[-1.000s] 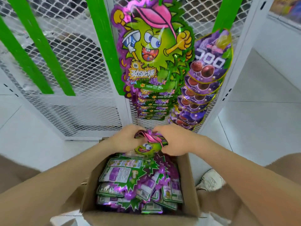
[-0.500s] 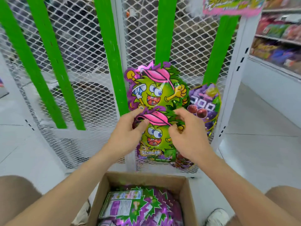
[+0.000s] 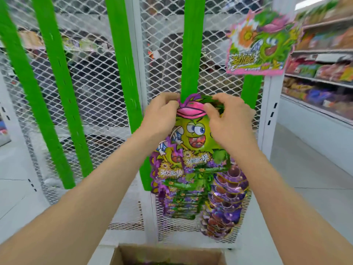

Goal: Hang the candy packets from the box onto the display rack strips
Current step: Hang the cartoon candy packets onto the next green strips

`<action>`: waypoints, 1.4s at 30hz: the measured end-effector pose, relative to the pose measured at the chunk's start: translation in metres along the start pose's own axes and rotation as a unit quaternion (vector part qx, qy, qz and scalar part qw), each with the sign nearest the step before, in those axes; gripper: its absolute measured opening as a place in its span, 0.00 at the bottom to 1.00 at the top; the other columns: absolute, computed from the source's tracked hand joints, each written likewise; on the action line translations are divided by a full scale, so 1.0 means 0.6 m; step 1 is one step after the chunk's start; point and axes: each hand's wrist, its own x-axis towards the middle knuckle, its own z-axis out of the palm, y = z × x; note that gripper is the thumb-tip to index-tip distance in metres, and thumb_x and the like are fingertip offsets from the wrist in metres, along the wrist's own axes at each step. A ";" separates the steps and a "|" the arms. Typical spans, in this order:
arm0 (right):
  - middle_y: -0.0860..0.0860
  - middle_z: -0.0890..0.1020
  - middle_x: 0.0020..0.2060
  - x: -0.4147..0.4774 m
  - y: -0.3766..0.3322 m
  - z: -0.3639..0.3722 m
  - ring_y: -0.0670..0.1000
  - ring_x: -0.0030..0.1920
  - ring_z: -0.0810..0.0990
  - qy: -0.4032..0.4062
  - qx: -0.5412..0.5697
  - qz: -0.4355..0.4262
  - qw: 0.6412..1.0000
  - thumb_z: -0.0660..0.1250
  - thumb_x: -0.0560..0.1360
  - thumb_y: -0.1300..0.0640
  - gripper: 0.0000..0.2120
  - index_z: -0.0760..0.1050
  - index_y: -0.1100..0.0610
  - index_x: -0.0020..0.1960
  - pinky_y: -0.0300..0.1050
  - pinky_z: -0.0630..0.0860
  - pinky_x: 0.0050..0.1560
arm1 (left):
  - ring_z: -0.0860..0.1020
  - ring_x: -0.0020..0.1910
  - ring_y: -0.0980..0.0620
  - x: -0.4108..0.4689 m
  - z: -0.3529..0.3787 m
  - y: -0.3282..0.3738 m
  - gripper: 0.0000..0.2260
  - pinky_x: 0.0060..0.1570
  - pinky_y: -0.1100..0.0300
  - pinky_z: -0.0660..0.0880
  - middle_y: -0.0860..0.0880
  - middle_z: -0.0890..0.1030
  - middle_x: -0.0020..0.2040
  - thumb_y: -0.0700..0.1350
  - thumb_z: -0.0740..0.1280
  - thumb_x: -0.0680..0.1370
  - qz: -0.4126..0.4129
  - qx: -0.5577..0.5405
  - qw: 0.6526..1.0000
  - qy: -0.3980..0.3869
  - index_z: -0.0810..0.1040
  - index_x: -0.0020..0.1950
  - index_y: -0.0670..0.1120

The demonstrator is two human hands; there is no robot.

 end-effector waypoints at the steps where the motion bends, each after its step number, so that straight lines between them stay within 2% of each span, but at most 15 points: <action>1: 0.43 0.80 0.43 0.011 -0.003 0.002 0.57 0.55 0.79 -0.009 0.002 0.004 1.000 0.68 0.81 0.46 0.07 0.81 0.45 0.56 0.52 0.61 0.54 | 0.79 0.63 0.53 0.005 0.002 0.006 0.13 0.68 0.54 0.74 0.53 0.83 0.62 0.46 0.64 0.84 -0.020 -0.010 1.000 -0.005 0.82 0.66 0.49; 6: 0.46 0.82 0.41 0.044 -0.017 0.010 0.56 0.53 0.76 -0.033 0.020 0.030 0.999 0.64 0.81 0.44 0.12 0.79 0.50 0.47 0.52 0.60 0.54 | 0.85 0.56 0.48 0.022 0.002 0.015 0.16 0.64 0.46 0.78 0.52 0.87 0.56 0.64 0.70 0.73 -0.120 -0.091 0.987 -0.047 0.86 0.50 0.55; 10: 0.47 0.77 0.31 0.051 -0.025 0.011 0.54 0.44 0.77 -0.027 0.036 0.050 0.998 0.64 0.78 0.42 0.17 0.77 0.54 0.39 0.52 0.62 0.51 | 0.88 0.51 0.46 0.027 -0.003 0.015 0.18 0.62 0.46 0.81 0.49 0.89 0.51 0.64 0.69 0.79 -0.143 -0.093 0.981 -0.091 0.87 0.57 0.52; 16: 0.48 0.69 0.27 0.043 -0.029 0.011 0.53 0.37 0.73 -0.057 0.038 0.065 0.996 0.65 0.78 0.42 0.21 0.68 0.54 0.33 0.53 0.65 0.52 | 0.88 0.50 0.40 0.021 -0.016 0.027 0.15 0.61 0.40 0.82 0.43 0.89 0.50 0.56 0.70 0.82 -0.176 -0.131 0.967 -0.127 0.86 0.58 0.46; 19: 0.48 0.70 0.27 0.033 -0.026 0.012 0.53 0.38 0.73 -0.059 0.052 0.071 0.994 0.65 0.78 0.41 0.22 0.68 0.53 0.32 0.53 0.65 0.51 | 0.88 0.50 0.42 0.015 -0.028 0.025 0.15 0.60 0.43 0.82 0.44 0.89 0.50 0.57 0.70 0.83 -0.163 -0.105 0.972 -0.131 0.85 0.58 0.46; 22: 0.47 0.75 0.31 0.019 -0.014 0.019 0.56 0.44 0.76 -0.077 0.027 0.068 0.994 0.66 0.80 0.40 0.19 0.74 0.51 0.37 0.52 0.62 0.51 | 0.87 0.50 0.54 0.004 -0.031 0.007 0.11 0.59 0.53 0.82 0.53 0.89 0.48 0.56 0.69 0.83 -0.062 -0.032 0.992 -0.101 0.87 0.53 0.51; 24: 0.47 0.77 0.32 0.007 0.000 0.031 0.57 0.44 0.77 -0.092 0.030 0.061 0.993 0.66 0.80 0.40 0.20 0.73 0.51 0.36 0.53 0.71 0.53 | 0.82 0.42 0.67 -0.009 -0.028 -0.003 0.08 0.48 0.67 0.78 0.60 0.87 0.42 0.48 0.69 0.84 0.037 0.043 0.997 -0.052 0.84 0.47 0.55; 25: 0.47 0.78 0.32 0.001 0.008 0.038 0.57 0.43 0.79 -0.087 0.041 0.054 0.994 0.67 0.79 0.39 0.20 0.75 0.51 0.37 0.55 0.75 0.53 | 0.80 0.41 0.68 -0.015 -0.025 -0.011 0.08 0.47 0.68 0.77 0.60 0.85 0.42 0.45 0.69 0.84 0.085 0.085 0.992 -0.026 0.83 0.49 0.57; 27: 0.47 0.84 0.41 -0.012 0.018 0.047 0.55 0.48 0.82 -0.043 0.033 0.047 0.997 0.70 0.75 0.38 0.15 0.81 0.50 0.47 0.56 0.78 0.57 | 0.80 0.50 0.63 -0.031 -0.018 -0.033 0.11 0.56 0.62 0.76 0.55 0.84 0.52 0.42 0.72 0.81 0.174 0.178 0.968 0.024 0.80 0.62 0.54; 29: 0.48 0.82 0.53 -0.039 0.020 0.046 0.53 0.58 0.78 0.033 -0.001 0.016 0.999 0.73 0.74 0.47 0.15 0.80 0.50 0.59 0.53 0.74 0.61 | 0.75 0.62 0.48 -0.052 -0.014 -0.066 0.22 0.63 0.54 0.71 0.49 0.79 0.63 0.43 0.74 0.79 0.234 0.282 0.926 0.091 0.74 0.71 0.51; 32: 0.51 0.79 0.50 -0.114 0.019 0.047 0.54 0.54 0.76 0.064 0.050 -0.104 0.991 0.69 0.72 0.62 0.11 0.79 0.56 0.55 0.48 0.72 0.56 | 0.72 0.62 0.40 -0.111 -0.015 -0.127 0.14 0.62 0.50 0.66 0.43 0.76 0.60 0.41 0.73 0.76 0.306 0.336 0.876 0.164 0.78 0.61 0.46; 34: 0.51 0.79 0.44 -0.182 0.028 0.066 0.54 0.49 0.77 -0.057 0.064 -0.123 0.989 0.68 0.71 0.62 0.07 0.79 0.56 0.48 0.48 0.73 0.52 | 0.72 0.60 0.38 -0.168 -0.008 -0.184 0.08 0.59 0.46 0.68 0.41 0.76 0.59 0.40 0.71 0.75 0.301 0.380 0.857 0.175 0.80 0.54 0.44; 36: 0.50 0.81 0.41 -0.249 0.036 0.087 0.55 0.46 0.80 -0.264 0.022 -0.100 0.959 0.67 0.71 0.60 0.06 0.80 0.53 0.46 0.51 0.77 0.51 | 0.74 0.59 0.37 -0.222 -0.001 -0.262 0.10 0.55 0.44 0.69 0.42 0.77 0.59 0.41 0.71 0.72 0.259 0.449 0.848 0.104 0.79 0.52 0.45; 39: 0.50 0.82 0.41 -0.325 0.053 0.110 0.57 0.50 0.83 -0.526 -0.074 -0.116 0.839 0.64 0.74 0.56 0.07 0.81 0.52 0.48 0.52 0.81 0.49 | 0.77 0.59 0.38 -0.284 0.002 -0.391 0.16 0.54 0.45 0.73 0.45 0.77 0.58 0.39 0.72 0.70 0.134 0.460 0.850 -0.219 0.79 0.57 0.47; 42: 0.50 0.70 0.36 -0.367 0.073 0.130 0.58 0.51 0.80 -0.646 -0.145 -0.178 0.728 0.63 0.79 0.57 0.06 0.75 0.56 0.44 0.50 0.78 0.43 | 0.79 0.63 0.44 -0.326 -0.008 -0.486 0.19 0.61 0.53 0.76 0.45 0.81 0.65 0.45 0.73 0.77 -0.003 0.395 0.780 -0.485 0.80 0.67 0.47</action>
